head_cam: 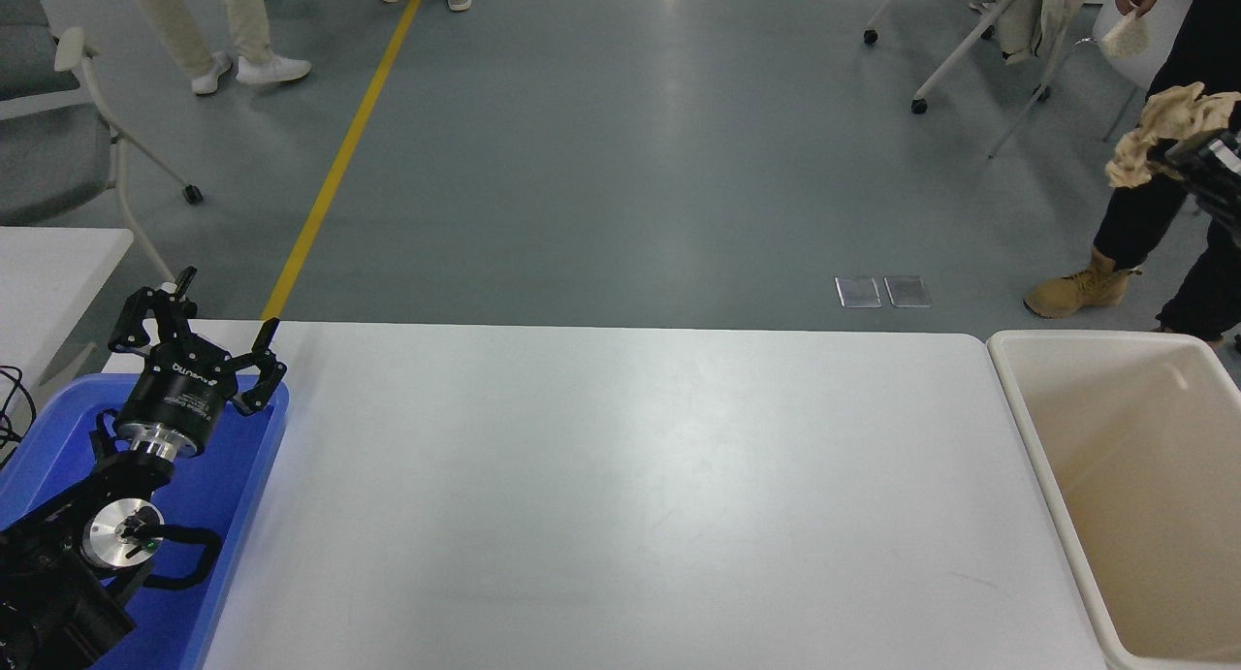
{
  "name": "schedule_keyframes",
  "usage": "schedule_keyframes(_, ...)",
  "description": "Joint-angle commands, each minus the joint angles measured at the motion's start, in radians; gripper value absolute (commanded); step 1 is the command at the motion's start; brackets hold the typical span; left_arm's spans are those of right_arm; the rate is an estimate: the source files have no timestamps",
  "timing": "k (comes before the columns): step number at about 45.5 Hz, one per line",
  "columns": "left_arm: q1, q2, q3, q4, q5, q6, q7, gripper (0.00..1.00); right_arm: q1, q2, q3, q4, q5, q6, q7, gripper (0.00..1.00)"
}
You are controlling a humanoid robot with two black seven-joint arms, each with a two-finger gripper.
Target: Clean the table surface
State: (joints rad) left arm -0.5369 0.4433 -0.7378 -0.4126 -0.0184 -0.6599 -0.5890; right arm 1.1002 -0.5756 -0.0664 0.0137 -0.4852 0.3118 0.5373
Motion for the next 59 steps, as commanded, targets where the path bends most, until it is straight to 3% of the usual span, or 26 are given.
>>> schedule_keyframes(1,0.0,0.0,0.0,0.0,0.0,-0.001,0.0,1.0,-0.036,0.005,0.207,-0.043,0.002,-0.011,-0.095,0.0)
schedule_keyframes(19,0.0,0.0,0.0,0.0,0.0,-0.001,0.0,1.0,-0.071,0.014,0.45,-0.066,0.011,-0.053,-0.247,0.0)
schedule_keyframes(30,0.0,0.0,0.0,0.0,0.0,0.0,0.0,1.0,-0.08,0.014,0.488,-0.09,0.194,-0.091,-0.373,0.0)
schedule_keyframes(59,0.0,0.0,0.0,0.0,0.0,0.0,0.0,1.0,-0.187,0.079,0.559,-0.074,0.663,-0.099,-0.379,0.0)
